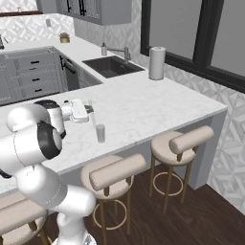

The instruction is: Take a straw from the drawer in front and place it inside the glass cup on the dining counter.

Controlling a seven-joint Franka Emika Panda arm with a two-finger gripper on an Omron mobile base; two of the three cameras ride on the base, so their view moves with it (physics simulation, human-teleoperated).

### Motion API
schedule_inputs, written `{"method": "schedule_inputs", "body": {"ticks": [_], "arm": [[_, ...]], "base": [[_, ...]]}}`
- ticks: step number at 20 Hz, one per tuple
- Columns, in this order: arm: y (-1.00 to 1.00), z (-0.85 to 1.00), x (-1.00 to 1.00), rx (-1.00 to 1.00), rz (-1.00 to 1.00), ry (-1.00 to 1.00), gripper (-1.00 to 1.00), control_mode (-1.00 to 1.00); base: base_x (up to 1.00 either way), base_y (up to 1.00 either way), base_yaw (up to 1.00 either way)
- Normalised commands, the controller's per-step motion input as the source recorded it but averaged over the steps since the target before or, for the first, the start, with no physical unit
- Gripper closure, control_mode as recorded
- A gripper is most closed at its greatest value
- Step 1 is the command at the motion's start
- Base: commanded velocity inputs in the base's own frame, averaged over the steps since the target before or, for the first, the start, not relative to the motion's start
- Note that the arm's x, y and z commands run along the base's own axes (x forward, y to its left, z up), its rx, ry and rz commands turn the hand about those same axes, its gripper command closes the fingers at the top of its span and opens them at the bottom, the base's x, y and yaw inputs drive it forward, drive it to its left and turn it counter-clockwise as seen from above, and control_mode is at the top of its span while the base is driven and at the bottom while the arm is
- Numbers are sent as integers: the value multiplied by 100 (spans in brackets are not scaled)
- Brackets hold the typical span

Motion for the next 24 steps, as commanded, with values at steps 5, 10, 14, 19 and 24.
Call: {"method": "schedule_inputs", "body": {"ticks": [5,10,14,19,24], "arm": [[-3,-8,6,0,0,0,100,-100],[-1,-12,4,0,0,0,100,-100],[0,-7,11,0,0,0,100,-100],[0,0,14,0,0,0,100,-100],[0,0,14,0,0,0,100,-100]], "base": [[0,0,0],[0,0,0],[0,0,0],[0,0,0],[0,0,0]]}}
